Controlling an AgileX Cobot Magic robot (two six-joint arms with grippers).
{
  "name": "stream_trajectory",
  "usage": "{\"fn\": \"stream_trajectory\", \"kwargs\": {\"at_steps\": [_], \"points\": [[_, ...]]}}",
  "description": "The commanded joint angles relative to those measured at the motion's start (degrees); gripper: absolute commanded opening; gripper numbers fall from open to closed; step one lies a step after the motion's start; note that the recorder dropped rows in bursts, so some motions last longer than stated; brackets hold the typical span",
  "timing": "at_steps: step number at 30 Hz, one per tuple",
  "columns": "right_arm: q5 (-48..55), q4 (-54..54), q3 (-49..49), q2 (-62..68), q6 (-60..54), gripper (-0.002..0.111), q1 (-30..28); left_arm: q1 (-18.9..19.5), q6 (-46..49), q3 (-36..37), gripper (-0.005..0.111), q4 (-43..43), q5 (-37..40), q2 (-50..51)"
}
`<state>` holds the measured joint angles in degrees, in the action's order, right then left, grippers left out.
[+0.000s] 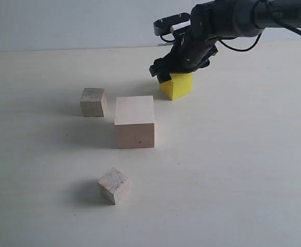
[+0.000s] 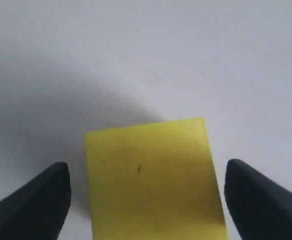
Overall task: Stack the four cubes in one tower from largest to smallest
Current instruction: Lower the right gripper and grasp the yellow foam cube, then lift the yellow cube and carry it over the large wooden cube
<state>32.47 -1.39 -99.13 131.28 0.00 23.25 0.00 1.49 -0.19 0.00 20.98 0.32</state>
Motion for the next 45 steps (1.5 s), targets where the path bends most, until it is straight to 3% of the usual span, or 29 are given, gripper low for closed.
{"fn": "stream_trajectory", "kwargs": {"at_steps": [1,4,6,7,9,10,17,20,23,26,28,45], "points": [[-0.7,0.6,-0.1,2.1,0.0,0.078,-0.1,0.1,-0.2,0.2,0.000,0.0,-0.5,-0.3],[-0.5,-0.7,-0.1,2.5,0.0,0.066,-0.1,0.1,-0.2,0.2,0.000,0.0,-0.5,-0.3],[0.4,-0.7,-0.1,1.3,0.0,0.040,-0.1,0.1,-0.2,0.2,0.000,0.0,-0.5,-0.3],[1.6,-0.9,-0.1,-0.1,0.0,0.021,-0.1,0.1,-0.2,0.2,0.000,0.0,-0.5,-0.3],[3.4,-2.1,-0.1,-1.9,0.0,0.004,-0.1,0.1,-0.2,0.2,0.000,0.0,-0.5,-0.3],[4.4,-2.9,-0.1,-3.1,0.0,0.000,-0.1,0.1,-0.2,0.2,0.000,0.0,-0.5,-0.3],[13.6,-5.0,-0.1,-11.7,-3.9,0.000,-0.1,0.1,-0.2,0.2,0.000,0.0,-0.5,-0.3],[17.3,0.8,-0.1,-15.1,-20.8,0.000,-0.1,0.1,-0.2,0.2,0.000,0.0,-0.5,-0.3],[25.7,14.8,-0.1,-18.2,-47.0,0.000,-0.1,0.1,-0.2,0.2,0.000,0.0,-0.5,-0.3],[35.7,28.1,-0.1,-19.9,-63.9,0.000,-0.1,0.1,-0.2,0.2,0.000,0.0,-0.5,-0.3],[37.5,33.8,-0.1,-20.5,-69.5,0.000,-0.1,0.1,-0.2,0.2,0.000,0.0,-0.5,-0.3],[37.5,37.8,-0.1,-17.4,-72.9,0.000,0.1,0.1,-0.2,0.2,0.000,0.0,-0.5,-0.3]]}}
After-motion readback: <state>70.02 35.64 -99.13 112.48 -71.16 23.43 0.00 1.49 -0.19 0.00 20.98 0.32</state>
